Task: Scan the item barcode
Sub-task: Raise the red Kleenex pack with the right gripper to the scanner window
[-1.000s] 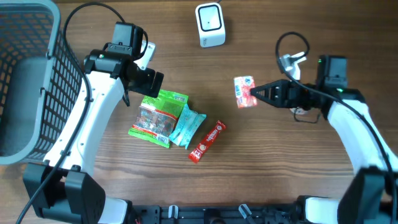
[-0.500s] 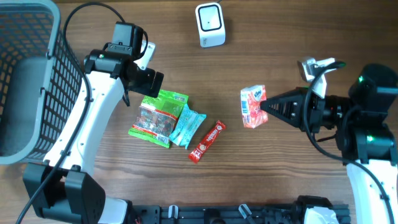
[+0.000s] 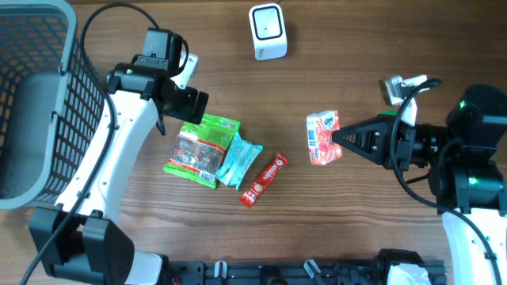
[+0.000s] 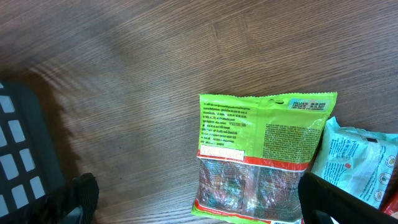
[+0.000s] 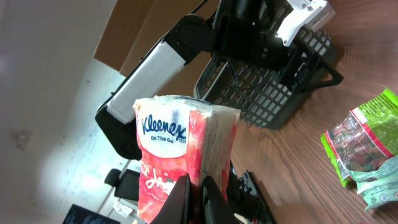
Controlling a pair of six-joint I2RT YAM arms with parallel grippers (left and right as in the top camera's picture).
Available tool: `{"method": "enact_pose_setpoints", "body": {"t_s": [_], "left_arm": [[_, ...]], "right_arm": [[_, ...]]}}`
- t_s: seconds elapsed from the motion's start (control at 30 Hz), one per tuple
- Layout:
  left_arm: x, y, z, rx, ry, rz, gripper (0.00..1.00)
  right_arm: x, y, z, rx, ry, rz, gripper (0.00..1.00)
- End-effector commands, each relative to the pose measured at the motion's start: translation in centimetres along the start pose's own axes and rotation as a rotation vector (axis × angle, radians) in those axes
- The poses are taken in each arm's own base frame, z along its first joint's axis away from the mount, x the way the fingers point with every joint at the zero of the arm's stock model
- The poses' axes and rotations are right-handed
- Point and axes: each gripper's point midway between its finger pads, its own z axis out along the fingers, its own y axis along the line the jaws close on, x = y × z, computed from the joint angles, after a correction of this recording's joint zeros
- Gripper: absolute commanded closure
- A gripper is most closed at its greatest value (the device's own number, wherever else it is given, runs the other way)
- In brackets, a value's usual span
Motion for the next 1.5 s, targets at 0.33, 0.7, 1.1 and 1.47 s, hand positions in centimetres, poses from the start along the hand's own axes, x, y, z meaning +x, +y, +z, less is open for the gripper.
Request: {"method": "enact_pose_setpoints", "body": {"t_s": [0.33,0.7,1.1,1.47], "left_arm": [[-0.4,0.2,-0.4,-0.011,-0.016,0.009,0.0],[-0.4,0.2,-0.4,-0.011,-0.016,0.009,0.0],[-0.4,0.2,-0.4,-0.011,-0.016,0.009,0.0],[-0.4,0.2,-0.4,-0.011,-0.016,0.009,0.0]], "right_arm": [[0.6,1.1,-0.1,-0.051,0.034,-0.015,0.96],[-0.2,-0.2,0.0,-0.022,0.013,-0.09,0.96],[0.9,-19.5,-4.0,0.823,-0.03,0.069,0.96],[-5.1,-19.6,-5.6,1.22,-0.042,0.13,0.96]]}}
